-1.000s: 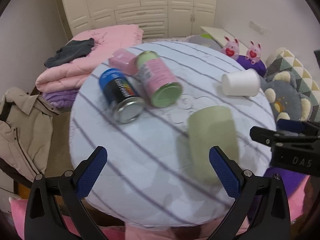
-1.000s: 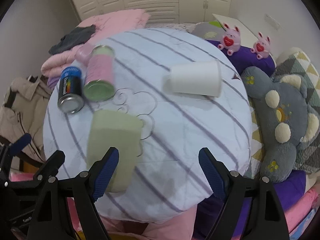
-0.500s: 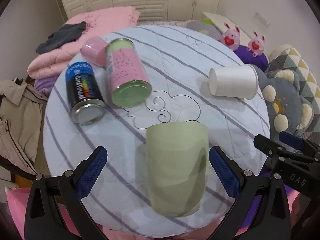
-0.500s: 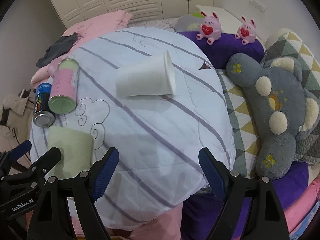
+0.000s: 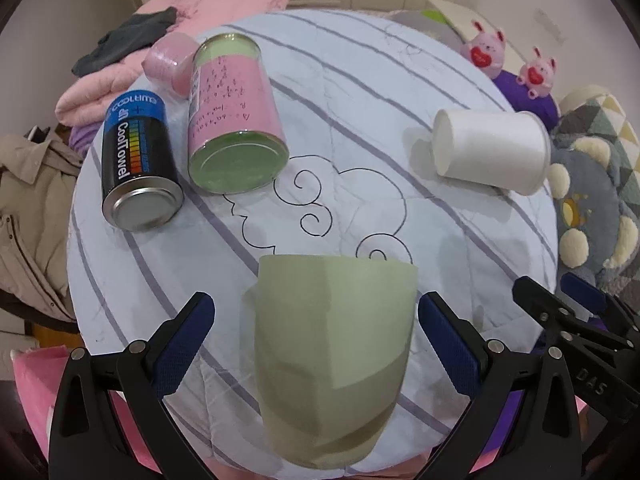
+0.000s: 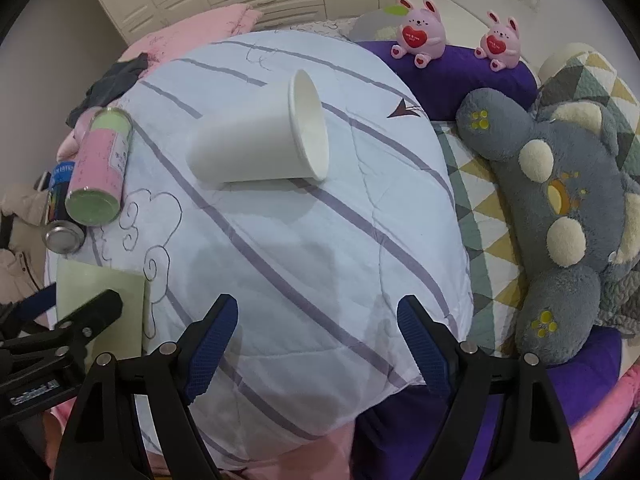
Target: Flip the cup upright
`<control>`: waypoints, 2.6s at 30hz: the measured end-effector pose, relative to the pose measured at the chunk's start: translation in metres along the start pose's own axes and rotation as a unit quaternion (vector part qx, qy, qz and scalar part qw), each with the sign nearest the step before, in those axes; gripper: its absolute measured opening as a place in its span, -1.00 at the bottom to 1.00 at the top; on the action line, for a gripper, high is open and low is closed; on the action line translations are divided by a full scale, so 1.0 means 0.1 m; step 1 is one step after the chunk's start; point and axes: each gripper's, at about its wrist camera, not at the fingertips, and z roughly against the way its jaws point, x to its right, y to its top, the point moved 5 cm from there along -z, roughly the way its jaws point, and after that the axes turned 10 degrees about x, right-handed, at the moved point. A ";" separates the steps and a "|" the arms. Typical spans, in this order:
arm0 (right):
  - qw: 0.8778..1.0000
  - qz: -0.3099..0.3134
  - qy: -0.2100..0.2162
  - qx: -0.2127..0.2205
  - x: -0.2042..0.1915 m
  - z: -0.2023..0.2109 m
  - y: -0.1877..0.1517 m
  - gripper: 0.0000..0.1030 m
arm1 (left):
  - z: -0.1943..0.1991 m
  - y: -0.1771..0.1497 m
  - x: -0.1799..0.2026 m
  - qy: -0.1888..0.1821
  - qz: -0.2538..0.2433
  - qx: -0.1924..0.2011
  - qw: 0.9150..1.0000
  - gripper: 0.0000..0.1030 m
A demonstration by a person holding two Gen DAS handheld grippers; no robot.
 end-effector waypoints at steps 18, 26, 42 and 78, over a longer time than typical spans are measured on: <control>1.000 -0.001 0.004 -0.012 0.00 -0.10 0.00 0.63 | -0.07 0.07 0.04 -0.016 -0.012 -0.011 1.000 0.57; 1.000 0.000 0.008 -0.011 -0.02 -0.08 0.01 0.63 | 0.05 0.20 -0.02 -0.019 -0.006 0.014 1.000 0.56; 1.000 0.007 -0.004 -0.008 -0.05 -0.03 0.07 0.63 | 0.20 0.38 -0.12 -0.021 0.006 0.051 0.998 0.57; 0.998 0.033 -0.046 0.000 -0.22 0.39 -0.29 0.63 | 0.76 -0.02 -0.11 -0.015 -0.049 0.105 0.993 0.83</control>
